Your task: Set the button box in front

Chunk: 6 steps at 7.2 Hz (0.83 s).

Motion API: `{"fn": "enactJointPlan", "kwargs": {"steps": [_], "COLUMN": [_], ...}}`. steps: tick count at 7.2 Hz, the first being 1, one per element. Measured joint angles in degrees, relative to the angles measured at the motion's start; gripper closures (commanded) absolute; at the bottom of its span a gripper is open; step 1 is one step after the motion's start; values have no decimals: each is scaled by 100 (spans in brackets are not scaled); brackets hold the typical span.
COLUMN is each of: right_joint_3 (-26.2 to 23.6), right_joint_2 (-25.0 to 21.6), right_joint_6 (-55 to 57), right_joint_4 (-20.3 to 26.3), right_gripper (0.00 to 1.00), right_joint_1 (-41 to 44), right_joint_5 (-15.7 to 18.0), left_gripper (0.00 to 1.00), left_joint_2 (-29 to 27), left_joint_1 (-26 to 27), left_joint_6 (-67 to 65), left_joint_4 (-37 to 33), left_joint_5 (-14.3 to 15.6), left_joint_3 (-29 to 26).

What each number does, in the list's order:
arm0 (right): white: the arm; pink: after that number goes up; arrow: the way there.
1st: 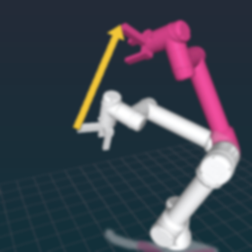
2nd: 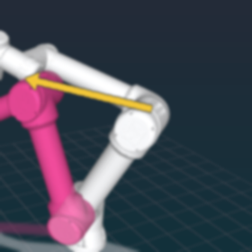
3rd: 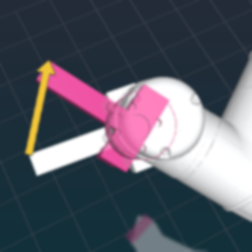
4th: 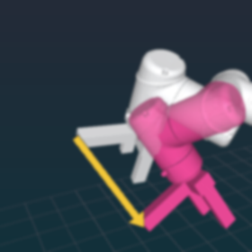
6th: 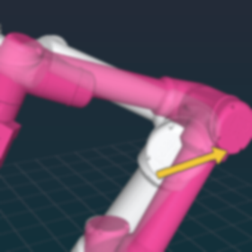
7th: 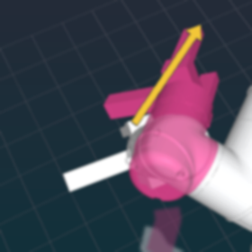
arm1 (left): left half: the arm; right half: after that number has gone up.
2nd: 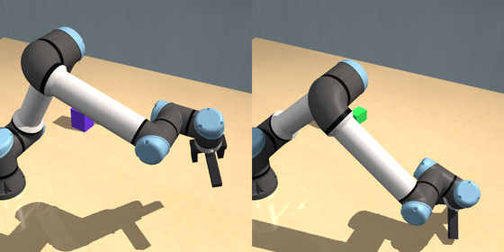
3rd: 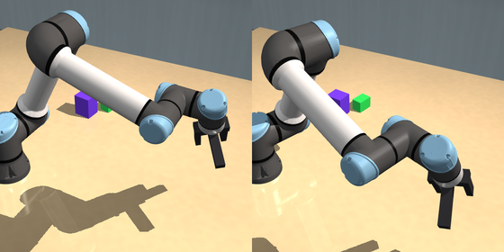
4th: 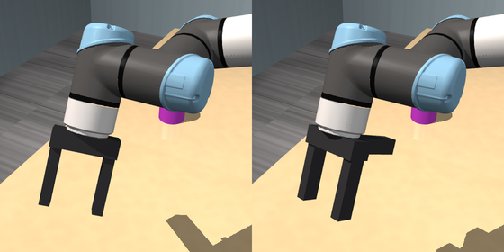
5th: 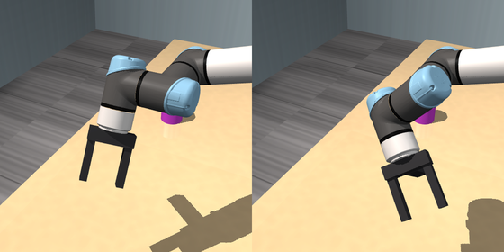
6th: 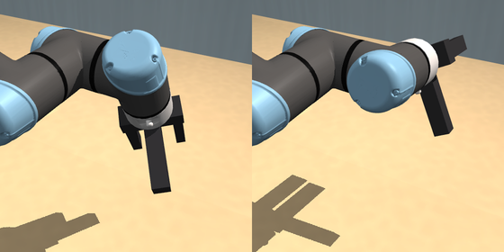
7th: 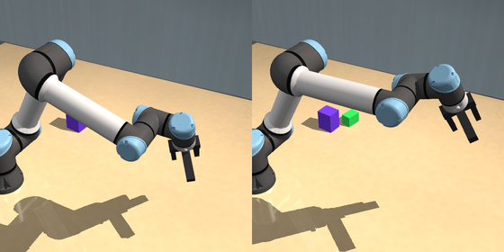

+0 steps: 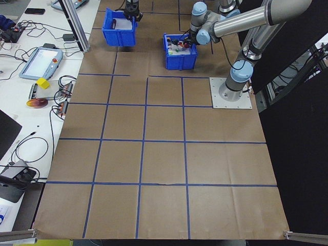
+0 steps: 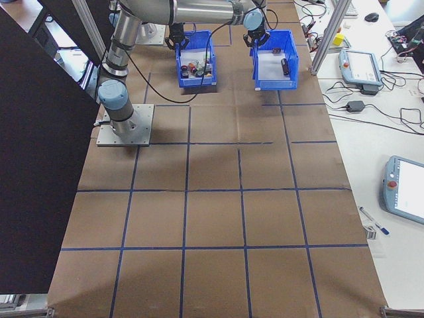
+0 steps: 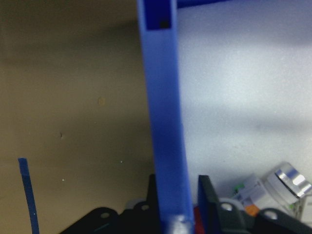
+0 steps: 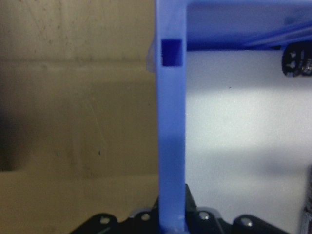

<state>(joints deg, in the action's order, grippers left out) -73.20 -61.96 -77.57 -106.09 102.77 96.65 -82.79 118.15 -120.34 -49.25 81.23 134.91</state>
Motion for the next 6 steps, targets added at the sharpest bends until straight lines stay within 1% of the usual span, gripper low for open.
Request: {"fn": "enactJointPlan", "kwargs": {"steps": [1,2,3,4,5,6], "right_joint_3": [-229,-514,-812,-1136,-1477,-1859], "right_joint_2": [-273,-557,-837,-1120,-1401,-1677], "right_joint_6": [-439,-831,-1137,-1409,-1640,-1818], "right_joint_4": [22,20,15,10,12,3], "right_gripper": [94,94,94,94,94,94], "right_joint_1": [-457,-901,-1288,-1611,-1893,-2153], "right_joint_5": [-22,-43,-57,-68,-138,-276], "left_gripper": [100,100,100,100,100,100], "left_joint_2": [16,14,9,-32,-194,-505], "left_joint_1": [-13,-32,-77,-246,-534,-765], "left_joint_6": [51,204,495,814,1015,1109], "left_joint_4": [-28,-242,-610,-903,-1047,-1086], "left_joint_5": [91,303,494,588,600,575], "left_joint_3": [-51,-239,-563,-982,-1420,-1883]}}
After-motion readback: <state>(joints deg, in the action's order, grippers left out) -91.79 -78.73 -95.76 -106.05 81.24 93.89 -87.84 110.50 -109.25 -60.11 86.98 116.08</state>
